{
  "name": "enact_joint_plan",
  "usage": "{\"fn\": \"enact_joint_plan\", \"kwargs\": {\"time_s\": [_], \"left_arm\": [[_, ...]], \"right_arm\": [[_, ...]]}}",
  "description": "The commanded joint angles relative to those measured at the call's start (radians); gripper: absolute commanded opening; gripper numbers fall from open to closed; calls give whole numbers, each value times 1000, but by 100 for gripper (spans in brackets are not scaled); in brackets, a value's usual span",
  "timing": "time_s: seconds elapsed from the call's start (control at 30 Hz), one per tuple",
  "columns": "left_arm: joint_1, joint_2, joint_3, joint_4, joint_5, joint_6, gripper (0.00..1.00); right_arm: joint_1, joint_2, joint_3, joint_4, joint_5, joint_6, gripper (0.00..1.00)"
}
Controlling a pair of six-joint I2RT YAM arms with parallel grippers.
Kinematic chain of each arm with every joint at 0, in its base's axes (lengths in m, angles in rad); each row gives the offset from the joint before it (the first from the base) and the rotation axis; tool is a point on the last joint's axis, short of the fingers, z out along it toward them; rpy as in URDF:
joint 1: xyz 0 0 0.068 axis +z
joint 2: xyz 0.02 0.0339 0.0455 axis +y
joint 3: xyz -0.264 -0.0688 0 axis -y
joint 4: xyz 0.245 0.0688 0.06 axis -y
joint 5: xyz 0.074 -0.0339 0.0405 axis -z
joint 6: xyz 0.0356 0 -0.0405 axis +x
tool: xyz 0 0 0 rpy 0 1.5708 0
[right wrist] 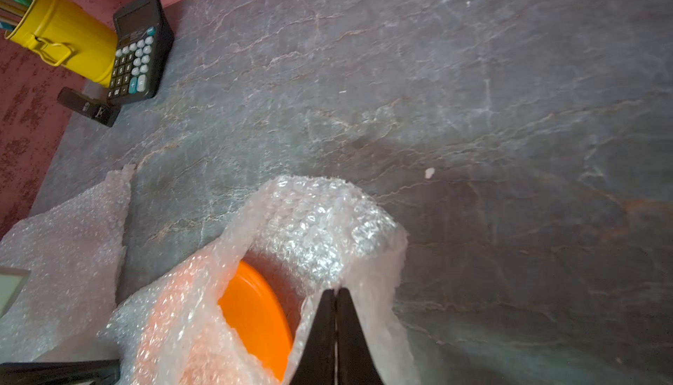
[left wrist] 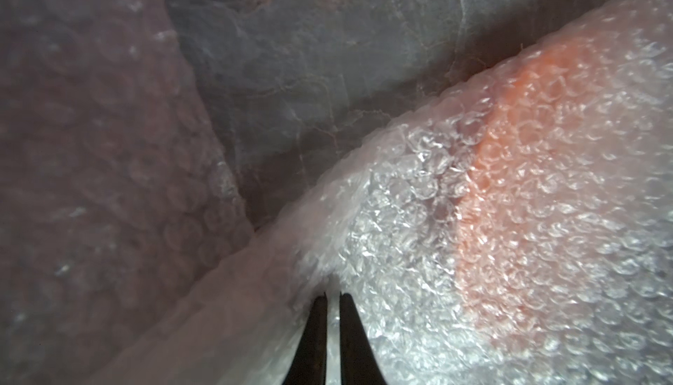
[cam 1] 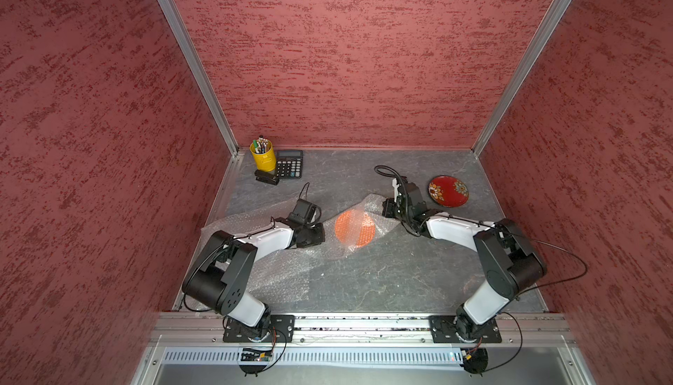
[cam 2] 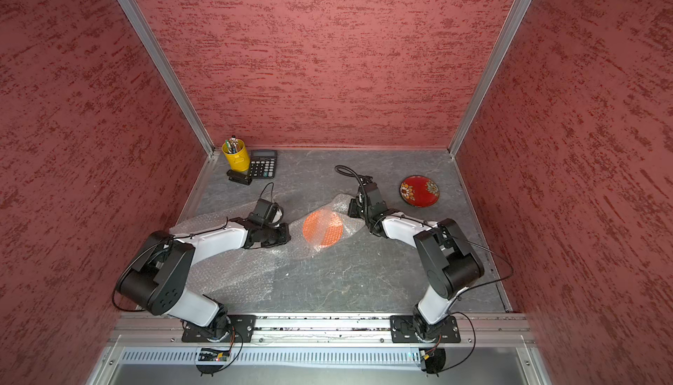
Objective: Unpack dinner plates from bubble wrap
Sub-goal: Unwrap the bubble wrap at the center of the board.
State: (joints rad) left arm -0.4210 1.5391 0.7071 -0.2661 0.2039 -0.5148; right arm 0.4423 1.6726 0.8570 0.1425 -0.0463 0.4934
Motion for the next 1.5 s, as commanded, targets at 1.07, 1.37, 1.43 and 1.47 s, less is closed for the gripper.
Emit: {"fn": "enact_joint_plan", "kwargs": {"time_s": [1.07, 1.37, 1.43, 1.47], "left_arm": [[-9, 1, 19, -21, -1, 21, 11], [-10, -2, 20, -20, -3, 19, 11], [-10, 0, 21, -19, -3, 19, 11], [-10, 0, 22, -19, -2, 19, 11]], "right_arm": [[-34, -278, -55, -66, 349, -113, 54], [-33, -344, -140, 17, -102, -230, 54], [-33, -305, -135, 7, -119, -223, 54], [-34, -284, -131, 5, -119, -220, 53]]}}
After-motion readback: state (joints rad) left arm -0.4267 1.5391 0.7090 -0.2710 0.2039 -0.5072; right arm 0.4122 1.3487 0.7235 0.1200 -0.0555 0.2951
